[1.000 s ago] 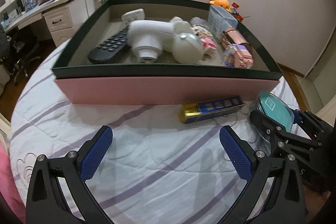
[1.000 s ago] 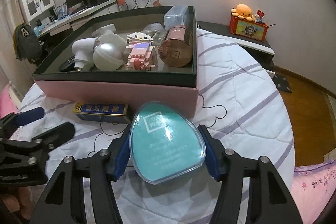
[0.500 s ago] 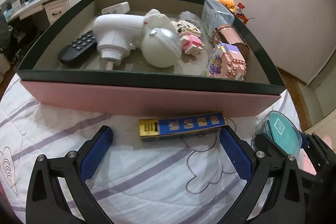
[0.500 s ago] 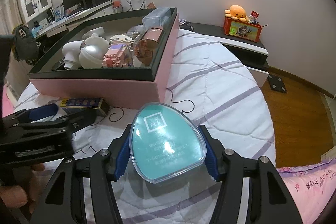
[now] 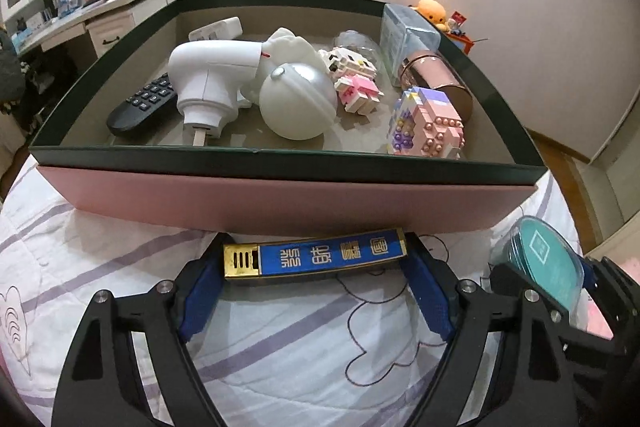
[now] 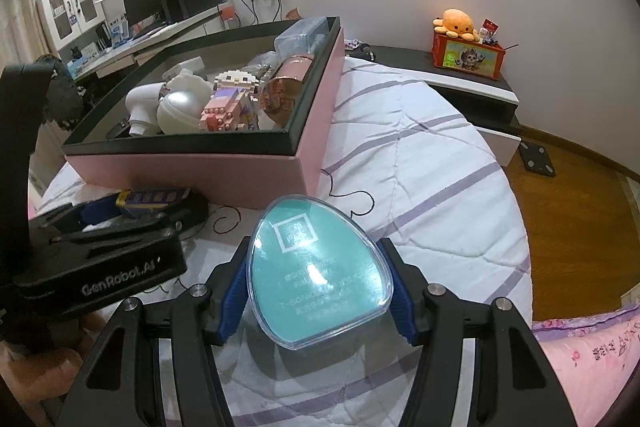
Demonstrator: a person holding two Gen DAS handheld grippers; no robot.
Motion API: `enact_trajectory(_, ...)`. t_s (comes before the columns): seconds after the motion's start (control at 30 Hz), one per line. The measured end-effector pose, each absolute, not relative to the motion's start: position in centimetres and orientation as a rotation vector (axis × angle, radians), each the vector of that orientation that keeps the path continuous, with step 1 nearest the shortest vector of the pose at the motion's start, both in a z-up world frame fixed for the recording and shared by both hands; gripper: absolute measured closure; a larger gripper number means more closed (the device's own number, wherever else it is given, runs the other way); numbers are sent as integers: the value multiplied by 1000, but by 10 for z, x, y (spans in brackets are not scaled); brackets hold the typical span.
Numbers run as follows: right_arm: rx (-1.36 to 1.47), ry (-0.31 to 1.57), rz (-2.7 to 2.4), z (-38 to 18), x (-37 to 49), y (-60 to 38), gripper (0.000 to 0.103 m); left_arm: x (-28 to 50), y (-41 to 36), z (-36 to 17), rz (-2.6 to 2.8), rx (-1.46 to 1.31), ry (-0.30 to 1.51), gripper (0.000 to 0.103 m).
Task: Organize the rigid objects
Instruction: 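Carry the teal case and blue-gold packet into the box and open both tools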
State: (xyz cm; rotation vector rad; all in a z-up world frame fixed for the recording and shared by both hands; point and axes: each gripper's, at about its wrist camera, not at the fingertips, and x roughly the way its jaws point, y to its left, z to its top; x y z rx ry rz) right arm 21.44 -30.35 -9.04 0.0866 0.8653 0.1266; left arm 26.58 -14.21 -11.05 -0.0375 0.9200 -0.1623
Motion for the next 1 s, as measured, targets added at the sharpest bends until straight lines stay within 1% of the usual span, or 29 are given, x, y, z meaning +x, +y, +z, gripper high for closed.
enact_trajectory(0.23, 89, 854, 121, -82, 209, -297, 42, 250, -129, -103, -180, -21, 906, 19)
enact_trajectory(0.4, 71, 827, 131, -64, 201, -284, 42, 239, -113, -90, -183, -28, 880, 19)
enact_trajectory(0.77, -6, 737, 167, -13, 199, -237, 42, 227, -66, -31, -196, -49, 746, 19)
enact_trajectory(1.0, -47, 664, 189, 21, 222, -214, 42, 247, -40, 6, -186, -51, 662, 19)
